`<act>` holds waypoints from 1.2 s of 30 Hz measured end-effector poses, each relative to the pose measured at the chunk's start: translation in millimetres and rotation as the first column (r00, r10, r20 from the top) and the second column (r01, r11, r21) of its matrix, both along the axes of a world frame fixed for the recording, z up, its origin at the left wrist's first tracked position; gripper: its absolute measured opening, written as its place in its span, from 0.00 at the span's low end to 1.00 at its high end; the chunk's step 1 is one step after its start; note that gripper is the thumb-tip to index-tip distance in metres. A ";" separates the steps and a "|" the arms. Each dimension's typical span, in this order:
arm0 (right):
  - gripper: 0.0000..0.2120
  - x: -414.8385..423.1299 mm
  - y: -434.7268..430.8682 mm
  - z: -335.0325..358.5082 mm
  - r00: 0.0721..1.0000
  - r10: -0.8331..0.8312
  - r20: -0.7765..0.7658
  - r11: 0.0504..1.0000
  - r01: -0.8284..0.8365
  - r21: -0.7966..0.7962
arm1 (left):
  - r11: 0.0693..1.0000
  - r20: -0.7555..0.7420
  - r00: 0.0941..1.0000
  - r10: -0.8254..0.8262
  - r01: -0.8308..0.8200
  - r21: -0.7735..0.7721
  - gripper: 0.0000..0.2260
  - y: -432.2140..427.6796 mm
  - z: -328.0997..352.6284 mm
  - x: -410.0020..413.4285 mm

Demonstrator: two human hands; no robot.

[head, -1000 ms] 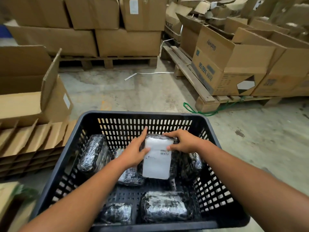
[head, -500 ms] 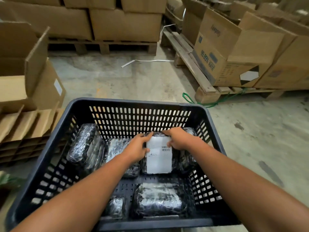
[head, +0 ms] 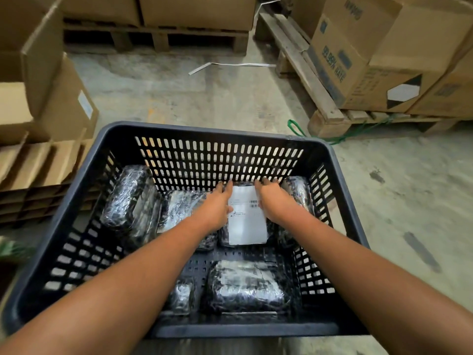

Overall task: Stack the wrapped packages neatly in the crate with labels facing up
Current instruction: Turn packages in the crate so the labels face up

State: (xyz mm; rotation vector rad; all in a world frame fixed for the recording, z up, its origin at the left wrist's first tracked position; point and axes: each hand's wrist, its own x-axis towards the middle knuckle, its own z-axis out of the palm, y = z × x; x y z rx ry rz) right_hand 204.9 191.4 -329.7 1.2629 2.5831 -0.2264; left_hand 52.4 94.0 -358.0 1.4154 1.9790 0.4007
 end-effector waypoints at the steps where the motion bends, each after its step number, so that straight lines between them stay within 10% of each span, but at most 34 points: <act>1: 0.33 -1.1 -0.8 0.9 0.999 -0.001 0.035 1.000 0.001 -0.007 | 1.000 -0.011 1.000 -0.020 0.020 -0.016 0.41 -1.1 -0.8 2.6; 8: 0.39 -2.2 -12.6 5.8 0.986 -0.164 0.002 0.985 0.164 -0.057 | 0.983 -0.137 0.974 -0.181 0.173 -0.064 0.39 -5.6 -7.4 4.2; 13: 0.21 -1.5 -14.6 12.7 0.989 -0.082 0.120 0.976 0.104 -0.191 | 0.965 -0.487 0.835 -0.258 0.199 -0.170 0.34 -1.8 -12.9 7.0; 16: 0.16 -2.1 -24.4 7.1 0.980 0.010 0.198 0.966 0.041 -0.256 | 0.943 -0.384 0.865 -0.322 0.257 -0.211 0.40 -1.3 -24.5 0.4; 20: 0.34 0.9 -25.7 8.1 0.990 -0.063 0.126 0.943 0.100 -0.317 | 0.911 -0.288 0.868 -0.404 0.354 -0.212 0.60 -9.1 -35.0 -7.7; 25: 0.49 -3.1 -41.3 7.4 0.979 -0.073 0.190 0.924 0.138 -0.357 | 0.881 -0.292 0.831 -0.473 0.445 -0.160 0.58 -0.8 -34.0 -6.2; 32: 0.30 -1.6 -33.4 42.9 0.994 -0.066 0.084 0.966 0.085 -0.245 | 0.898 -0.261 0.859 -0.440 0.429 -0.100 0.57 -8.9 -22.9 0.0; 36: 0.25 11.0 -17.0 84.4 0.995 -0.094 -0.040 0.991 0.098 0.091 | 0.914 -0.169 0.899 -0.404 0.404 -0.036 0.57 -11.7 -16.8 10.7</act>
